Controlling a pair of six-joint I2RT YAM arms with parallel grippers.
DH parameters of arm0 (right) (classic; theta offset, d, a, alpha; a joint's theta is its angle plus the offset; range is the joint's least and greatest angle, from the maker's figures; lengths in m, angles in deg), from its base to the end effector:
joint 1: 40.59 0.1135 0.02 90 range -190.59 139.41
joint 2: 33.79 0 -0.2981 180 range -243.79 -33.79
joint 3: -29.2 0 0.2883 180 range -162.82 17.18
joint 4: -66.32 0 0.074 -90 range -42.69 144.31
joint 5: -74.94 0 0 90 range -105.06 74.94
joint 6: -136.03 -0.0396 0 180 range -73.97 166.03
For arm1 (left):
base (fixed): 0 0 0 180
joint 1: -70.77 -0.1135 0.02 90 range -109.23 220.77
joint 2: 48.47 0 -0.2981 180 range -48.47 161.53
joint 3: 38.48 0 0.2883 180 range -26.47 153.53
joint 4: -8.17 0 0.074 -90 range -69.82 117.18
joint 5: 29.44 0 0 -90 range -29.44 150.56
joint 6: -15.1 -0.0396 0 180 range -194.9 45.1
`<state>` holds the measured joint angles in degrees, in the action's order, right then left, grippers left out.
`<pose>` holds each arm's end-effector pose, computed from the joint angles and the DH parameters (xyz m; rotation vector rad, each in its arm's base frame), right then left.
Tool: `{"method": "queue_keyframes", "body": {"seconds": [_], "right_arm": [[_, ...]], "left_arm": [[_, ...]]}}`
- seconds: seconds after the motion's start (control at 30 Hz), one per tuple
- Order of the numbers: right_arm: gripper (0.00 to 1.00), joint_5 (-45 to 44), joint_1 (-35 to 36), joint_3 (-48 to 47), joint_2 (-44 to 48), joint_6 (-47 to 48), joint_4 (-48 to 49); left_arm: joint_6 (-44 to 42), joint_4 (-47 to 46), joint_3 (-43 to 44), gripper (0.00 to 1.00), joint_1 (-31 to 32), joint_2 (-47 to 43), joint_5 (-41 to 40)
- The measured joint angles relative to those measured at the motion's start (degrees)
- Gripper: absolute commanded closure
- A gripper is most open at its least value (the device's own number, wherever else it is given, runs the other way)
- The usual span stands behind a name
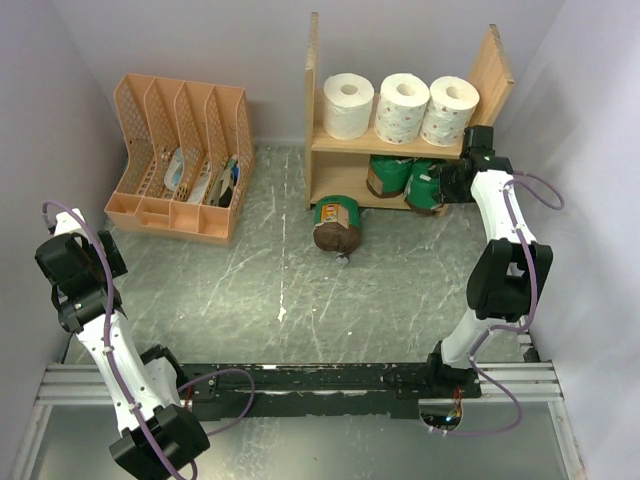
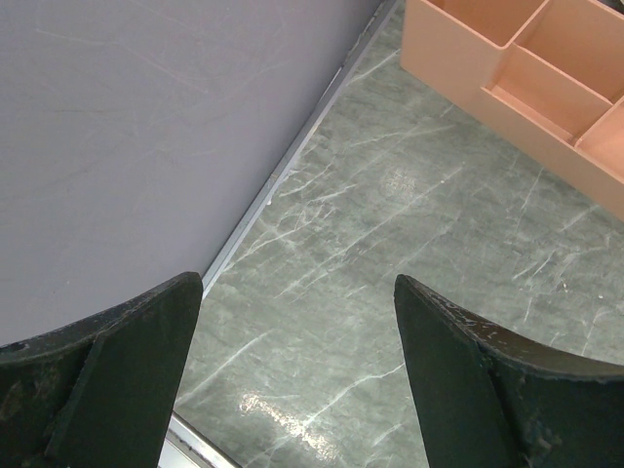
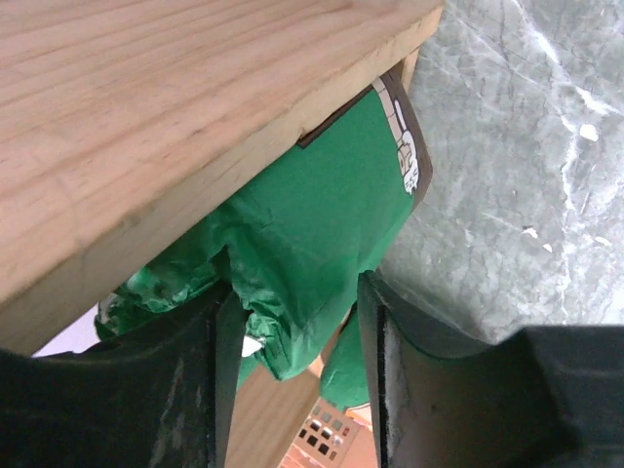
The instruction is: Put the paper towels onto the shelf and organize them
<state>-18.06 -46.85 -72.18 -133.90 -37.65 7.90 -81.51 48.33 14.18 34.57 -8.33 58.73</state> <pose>0.4194 -0.0481 0.3180 1.8726 1.8459 0.4310 0.1398 0.1039 0.3155 -0.5532 2.0154 0.4926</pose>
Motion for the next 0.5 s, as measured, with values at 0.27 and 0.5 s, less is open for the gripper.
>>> {"method": "queue_keyframes", "body": {"seconds": [0.27, 0.5], "right_arm": [[0.5, 0.0, -0.4, -2.9, 0.0, -0.1, -0.3], [0.52, 0.0, -0.4, -3.0, 0.0, 0.7, -0.4]], "left_arm": [[0.0, 0.0, 0.0, 0.08, 0.0, 0.0, 0.0], [0.0, 0.0, 0.0, 0.08, 0.0, 0.0, 0.0]]}}
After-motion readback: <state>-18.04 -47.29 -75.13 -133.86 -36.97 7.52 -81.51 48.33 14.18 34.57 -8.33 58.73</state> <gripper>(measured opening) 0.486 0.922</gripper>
